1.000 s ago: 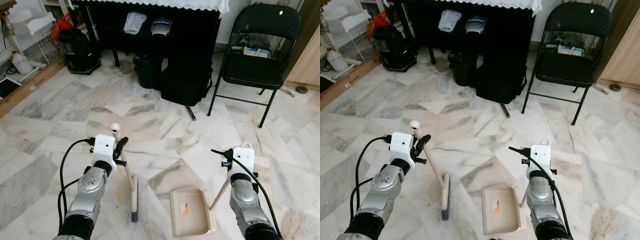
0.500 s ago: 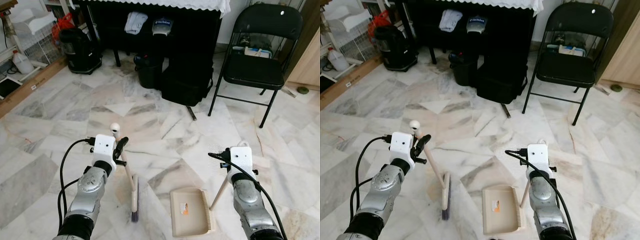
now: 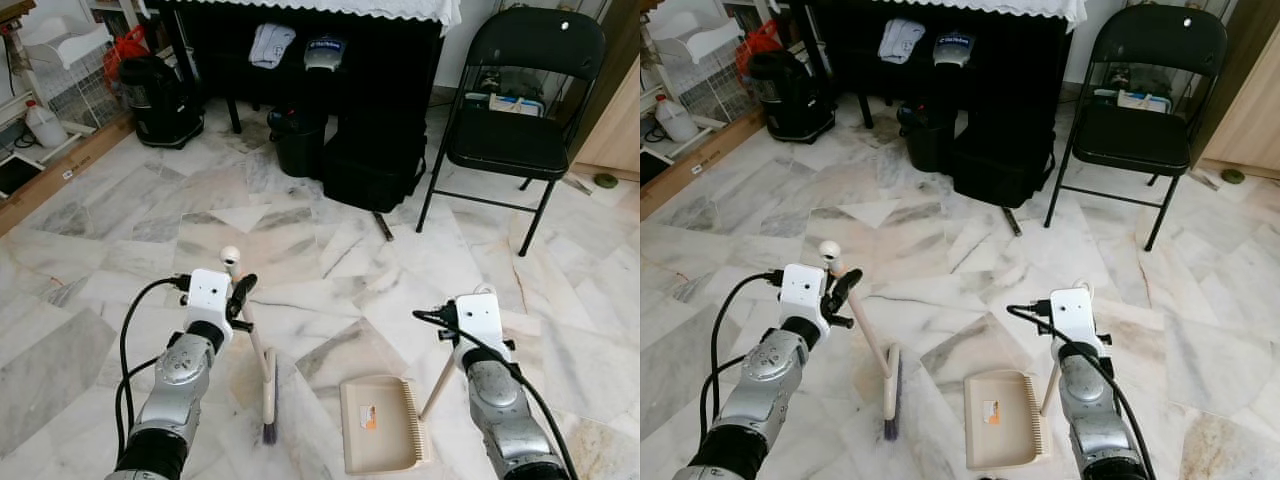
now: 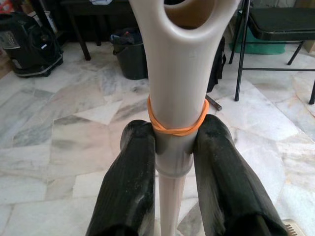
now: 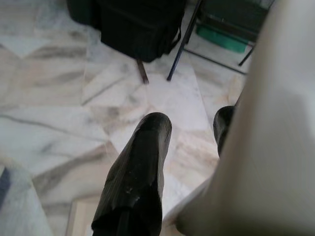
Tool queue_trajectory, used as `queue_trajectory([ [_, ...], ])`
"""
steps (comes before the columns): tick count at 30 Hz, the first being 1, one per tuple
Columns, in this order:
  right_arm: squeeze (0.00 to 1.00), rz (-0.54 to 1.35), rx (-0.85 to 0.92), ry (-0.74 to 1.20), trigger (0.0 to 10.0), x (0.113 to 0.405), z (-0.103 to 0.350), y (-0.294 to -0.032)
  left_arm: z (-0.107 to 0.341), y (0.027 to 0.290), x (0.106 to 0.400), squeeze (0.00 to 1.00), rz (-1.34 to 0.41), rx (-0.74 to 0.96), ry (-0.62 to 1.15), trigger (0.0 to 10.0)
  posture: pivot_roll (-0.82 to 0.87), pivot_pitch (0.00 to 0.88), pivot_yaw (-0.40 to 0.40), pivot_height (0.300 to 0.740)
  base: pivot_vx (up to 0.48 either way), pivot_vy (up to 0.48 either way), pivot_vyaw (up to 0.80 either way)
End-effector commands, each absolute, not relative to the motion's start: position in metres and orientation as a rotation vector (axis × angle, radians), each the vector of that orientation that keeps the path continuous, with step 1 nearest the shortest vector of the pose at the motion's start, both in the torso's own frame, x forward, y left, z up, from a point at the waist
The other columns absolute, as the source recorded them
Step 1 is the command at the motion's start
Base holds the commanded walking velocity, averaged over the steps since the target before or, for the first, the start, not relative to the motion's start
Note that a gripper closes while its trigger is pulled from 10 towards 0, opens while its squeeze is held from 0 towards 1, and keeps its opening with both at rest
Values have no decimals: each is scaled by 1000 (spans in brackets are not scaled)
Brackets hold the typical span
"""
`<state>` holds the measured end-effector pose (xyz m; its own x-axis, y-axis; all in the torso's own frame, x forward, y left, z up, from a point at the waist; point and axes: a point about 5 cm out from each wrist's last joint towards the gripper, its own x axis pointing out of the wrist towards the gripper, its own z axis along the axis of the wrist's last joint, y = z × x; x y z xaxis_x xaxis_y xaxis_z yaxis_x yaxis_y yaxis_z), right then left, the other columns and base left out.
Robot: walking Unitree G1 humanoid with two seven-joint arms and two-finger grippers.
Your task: Sweep floor
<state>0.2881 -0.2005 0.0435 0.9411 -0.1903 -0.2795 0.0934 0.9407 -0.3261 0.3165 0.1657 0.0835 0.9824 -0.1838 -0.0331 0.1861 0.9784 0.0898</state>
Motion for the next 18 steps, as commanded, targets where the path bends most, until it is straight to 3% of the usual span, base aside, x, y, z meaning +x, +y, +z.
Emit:
queue_trajectory([
  [1, 0, -145, -329, 333, 10000, 285, 41, -200, 88, 169, 318, 0, -187, 101, 14, 10000, -18, 114, 24, 740, 0, 0, 0],
  [13, 0, -131, -323, 318, 9686, 286, 44, -198, 89, 169, 318, 0, -187, 102, 12, 10000, -17, 112, 26, 740, 0, 0, 0],
  [14, 0, -128, -325, 314, 588, 286, 45, -198, 89, 169, 318, 0, -187, 103, 12, 10000, -17, 112, 26, 740, 0, 0, 0],
  [18, 0, -122, -330, 306, 0, 286, 46, -197, 89, 169, 318, 0, -186, 104, 13, 10000, -18, 113, 26, 740, 0, 0, 0],
])
